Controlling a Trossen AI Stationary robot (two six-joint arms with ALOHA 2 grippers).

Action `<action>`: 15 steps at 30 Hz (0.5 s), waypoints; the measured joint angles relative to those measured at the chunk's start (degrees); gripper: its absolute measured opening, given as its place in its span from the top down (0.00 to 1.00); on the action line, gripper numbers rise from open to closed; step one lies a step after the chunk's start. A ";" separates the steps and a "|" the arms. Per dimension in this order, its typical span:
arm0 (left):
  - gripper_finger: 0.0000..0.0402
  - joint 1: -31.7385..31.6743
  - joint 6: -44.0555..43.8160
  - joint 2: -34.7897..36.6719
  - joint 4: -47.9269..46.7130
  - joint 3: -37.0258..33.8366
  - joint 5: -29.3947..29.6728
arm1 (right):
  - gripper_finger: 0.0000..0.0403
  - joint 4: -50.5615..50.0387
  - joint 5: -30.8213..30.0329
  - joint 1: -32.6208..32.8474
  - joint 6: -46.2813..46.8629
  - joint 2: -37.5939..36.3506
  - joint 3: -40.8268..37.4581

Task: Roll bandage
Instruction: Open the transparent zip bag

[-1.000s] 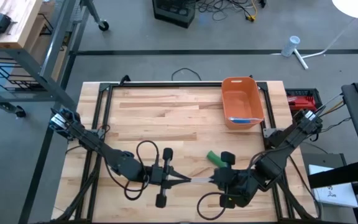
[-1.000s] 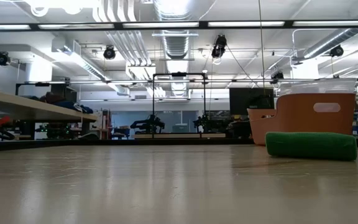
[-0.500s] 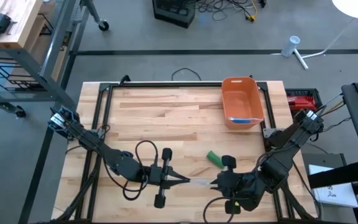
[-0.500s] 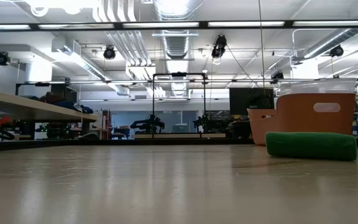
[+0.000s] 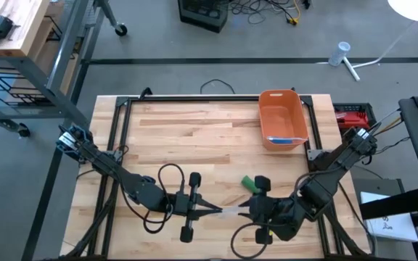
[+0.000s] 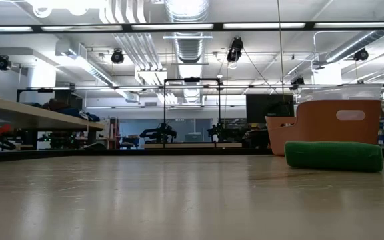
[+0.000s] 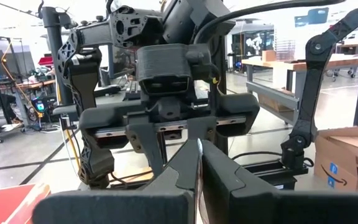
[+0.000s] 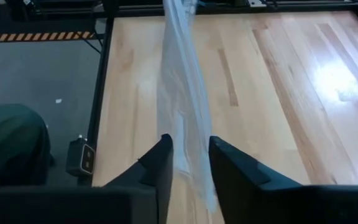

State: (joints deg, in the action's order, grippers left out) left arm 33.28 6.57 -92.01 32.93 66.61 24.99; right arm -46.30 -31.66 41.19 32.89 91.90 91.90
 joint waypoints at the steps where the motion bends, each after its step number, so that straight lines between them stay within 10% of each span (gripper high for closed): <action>1: 1.00 0.00 -0.02 0.00 0.00 0.00 0.00 | 0.76 -0.02 0.06 -0.06 -0.30 0.00 -0.02; 15: 1.00 0.04 0.00 0.00 -0.18 0.00 -0.05 | 0.83 -1.38 1.65 0.17 -0.47 -0.51 -0.07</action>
State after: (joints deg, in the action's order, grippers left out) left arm 33.32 6.57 -92.01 32.75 66.61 24.95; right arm -47.69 -30.01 41.36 32.42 91.39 91.83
